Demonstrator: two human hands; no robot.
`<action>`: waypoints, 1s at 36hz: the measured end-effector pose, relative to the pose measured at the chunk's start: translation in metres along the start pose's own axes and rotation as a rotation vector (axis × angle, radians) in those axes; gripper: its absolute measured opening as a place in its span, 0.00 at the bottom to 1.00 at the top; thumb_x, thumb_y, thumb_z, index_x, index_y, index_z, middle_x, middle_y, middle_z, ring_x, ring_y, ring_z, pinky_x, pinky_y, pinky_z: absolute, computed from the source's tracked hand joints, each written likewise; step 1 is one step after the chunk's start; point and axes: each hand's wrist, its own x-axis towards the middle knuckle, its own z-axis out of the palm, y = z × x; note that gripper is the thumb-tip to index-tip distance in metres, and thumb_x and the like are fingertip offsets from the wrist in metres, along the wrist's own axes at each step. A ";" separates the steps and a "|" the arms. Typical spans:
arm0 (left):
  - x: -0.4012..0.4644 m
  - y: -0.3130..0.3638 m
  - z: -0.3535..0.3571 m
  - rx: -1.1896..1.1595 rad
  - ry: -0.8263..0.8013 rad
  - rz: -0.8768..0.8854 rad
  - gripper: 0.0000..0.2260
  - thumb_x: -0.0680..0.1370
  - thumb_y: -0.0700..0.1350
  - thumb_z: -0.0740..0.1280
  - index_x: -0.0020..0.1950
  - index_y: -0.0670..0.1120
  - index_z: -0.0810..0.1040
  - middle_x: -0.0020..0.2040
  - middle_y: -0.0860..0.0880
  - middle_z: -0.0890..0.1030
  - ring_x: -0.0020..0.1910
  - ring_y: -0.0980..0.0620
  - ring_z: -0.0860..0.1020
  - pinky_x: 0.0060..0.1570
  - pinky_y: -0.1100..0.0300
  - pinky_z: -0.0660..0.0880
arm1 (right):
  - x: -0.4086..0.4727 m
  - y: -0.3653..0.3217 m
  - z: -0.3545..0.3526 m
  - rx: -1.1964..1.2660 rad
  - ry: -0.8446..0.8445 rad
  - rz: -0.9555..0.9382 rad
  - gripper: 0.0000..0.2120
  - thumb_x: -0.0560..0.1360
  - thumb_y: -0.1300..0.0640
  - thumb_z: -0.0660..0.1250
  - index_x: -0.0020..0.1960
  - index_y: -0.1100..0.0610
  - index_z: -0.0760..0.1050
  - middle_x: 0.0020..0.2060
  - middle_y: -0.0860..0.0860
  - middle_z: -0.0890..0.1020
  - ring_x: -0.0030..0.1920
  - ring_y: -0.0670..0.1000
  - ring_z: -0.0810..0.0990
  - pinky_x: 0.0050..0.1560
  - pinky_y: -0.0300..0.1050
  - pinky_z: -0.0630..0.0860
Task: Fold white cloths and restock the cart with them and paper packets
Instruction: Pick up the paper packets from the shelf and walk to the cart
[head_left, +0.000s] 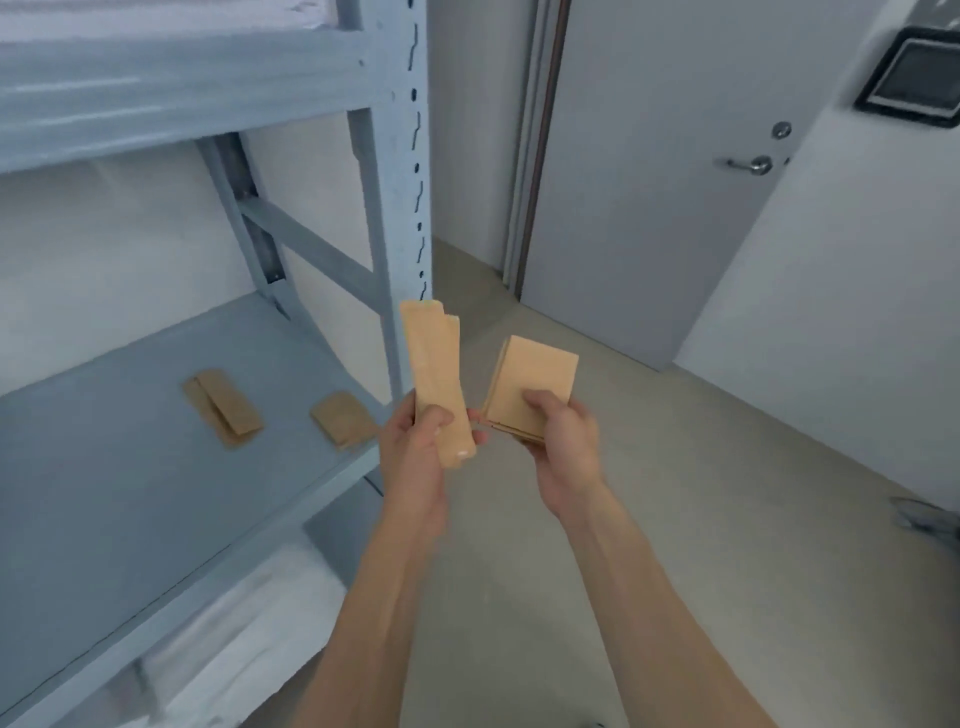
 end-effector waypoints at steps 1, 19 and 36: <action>0.002 -0.008 0.016 -0.003 -0.011 -0.001 0.10 0.76 0.31 0.59 0.55 0.37 0.76 0.41 0.37 0.81 0.31 0.44 0.79 0.33 0.61 0.76 | 0.008 -0.009 -0.015 0.011 0.011 -0.007 0.06 0.76 0.65 0.66 0.52 0.58 0.76 0.44 0.51 0.82 0.44 0.49 0.79 0.43 0.45 0.77; 0.061 -0.127 0.233 0.086 -0.021 -0.014 0.09 0.78 0.35 0.67 0.52 0.47 0.82 0.42 0.54 0.82 0.42 0.56 0.79 0.40 0.58 0.80 | 0.172 -0.149 -0.188 0.143 -0.041 0.020 0.12 0.75 0.63 0.68 0.58 0.61 0.77 0.45 0.51 0.82 0.45 0.49 0.79 0.42 0.43 0.76; 0.255 -0.130 0.286 -0.043 -0.017 0.018 0.19 0.77 0.30 0.60 0.47 0.49 0.87 0.45 0.53 0.84 0.44 0.55 0.81 0.39 0.54 0.80 | 0.355 -0.193 -0.117 -0.132 -0.111 -0.123 0.02 0.75 0.61 0.69 0.44 0.56 0.78 0.32 0.47 0.79 0.30 0.47 0.75 0.27 0.42 0.69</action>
